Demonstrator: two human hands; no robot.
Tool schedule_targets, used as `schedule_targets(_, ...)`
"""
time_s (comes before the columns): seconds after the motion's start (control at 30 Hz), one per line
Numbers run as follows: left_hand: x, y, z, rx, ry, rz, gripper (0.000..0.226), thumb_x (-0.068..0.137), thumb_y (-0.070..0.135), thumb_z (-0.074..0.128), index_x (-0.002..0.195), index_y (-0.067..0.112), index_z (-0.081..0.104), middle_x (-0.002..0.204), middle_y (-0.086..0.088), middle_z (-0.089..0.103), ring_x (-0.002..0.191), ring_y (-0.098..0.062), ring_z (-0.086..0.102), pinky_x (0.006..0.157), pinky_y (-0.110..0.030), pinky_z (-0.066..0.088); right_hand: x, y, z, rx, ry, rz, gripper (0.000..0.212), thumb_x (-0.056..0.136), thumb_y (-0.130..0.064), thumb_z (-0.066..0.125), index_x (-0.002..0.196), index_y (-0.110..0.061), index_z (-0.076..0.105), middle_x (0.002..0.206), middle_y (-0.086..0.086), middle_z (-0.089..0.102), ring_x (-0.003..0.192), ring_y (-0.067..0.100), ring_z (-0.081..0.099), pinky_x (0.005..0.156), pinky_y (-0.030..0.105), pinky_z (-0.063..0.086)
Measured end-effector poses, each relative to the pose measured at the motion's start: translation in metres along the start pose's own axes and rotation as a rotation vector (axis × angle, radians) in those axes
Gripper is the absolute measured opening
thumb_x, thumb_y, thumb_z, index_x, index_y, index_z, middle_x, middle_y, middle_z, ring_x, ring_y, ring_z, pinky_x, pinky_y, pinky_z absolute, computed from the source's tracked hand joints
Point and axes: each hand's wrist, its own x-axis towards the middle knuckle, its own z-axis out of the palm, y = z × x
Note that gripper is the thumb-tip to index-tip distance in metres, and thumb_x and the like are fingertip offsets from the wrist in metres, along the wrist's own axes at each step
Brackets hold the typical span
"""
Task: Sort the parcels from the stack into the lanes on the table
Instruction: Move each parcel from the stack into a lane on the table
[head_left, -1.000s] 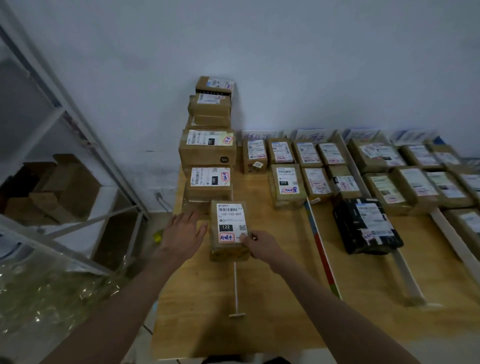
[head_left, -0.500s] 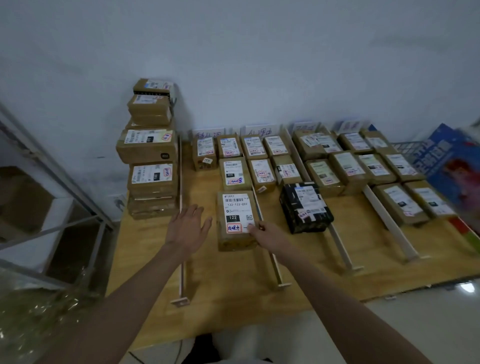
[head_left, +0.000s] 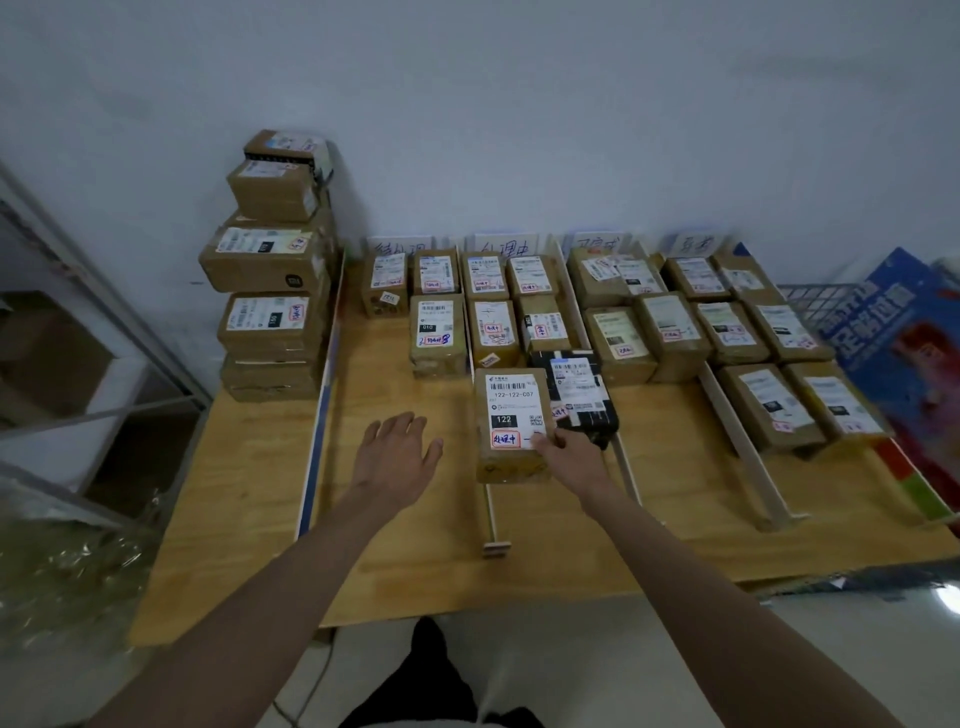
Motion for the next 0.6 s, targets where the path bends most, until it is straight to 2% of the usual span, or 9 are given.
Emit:
schedule_targets(0.17, 0.031, 0.006, 0.001, 0.009, -0.004, 0.002, 0.054, 0.104, 0.046, 0.030, 0.147, 0.016, 0.040, 0.152, -0.003, 0.042, 0.140, -0.019, 0.036, 0.119, -0.038, 0.020, 0.035, -0.007, -0.004, -0.013, 0.004, 0.002, 0.042, 0.101, -0.033, 0.052, 0.134, -0.007, 0.056, 0.129, 0.009, 0.059, 0.104, 0.016, 0.051, 0.086, 0.027, 0.044)
schedule_targets(0.4, 0.085, -0.001, 0.009, 0.004, -0.035, -0.013, 0.053, 0.103, 0.046, 0.031, 0.146, 0.017, 0.042, 0.151, -0.001, 0.042, 0.140, -0.017, 0.036, 0.119, -0.038, 0.020, 0.099, -0.022, -0.002, -0.058, -0.012, 0.041, 0.033, 0.101, -0.033, 0.052, 0.119, -0.008, 0.063, 0.107, 0.008, 0.067, 0.086, 0.015, 0.061, 0.067, 0.023, 0.051)
schedule_targets(0.5, 0.104, -0.005, 0.014, -0.002, -0.045, -0.018, 0.052, 0.103, 0.045, 0.034, 0.146, 0.017, 0.043, 0.150, -0.002, 0.043, 0.139, -0.017, 0.038, 0.119, -0.038, 0.020, 0.124, -0.025, 0.001, -0.124, -0.023, 0.048, 0.029, 0.101, -0.034, 0.052, 0.109, -0.008, 0.063, 0.092, 0.004, 0.064, 0.071, 0.009, 0.057, 0.056, 0.018, 0.043)
schedule_targets(0.6, 0.121, -0.007, 0.018, 0.005, -0.061, -0.019, 0.052, 0.102, 0.045, 0.035, 0.144, 0.017, 0.044, 0.148, -0.002, 0.046, 0.138, -0.018, 0.039, 0.118, -0.038, 0.021, 0.146, -0.023, 0.009, -0.167, -0.020, 0.074, 0.030, 0.100, -0.036, 0.052, 0.099, -0.008, 0.064, 0.087, 0.005, 0.064, 0.071, 0.012, 0.059, 0.061, 0.023, 0.051)
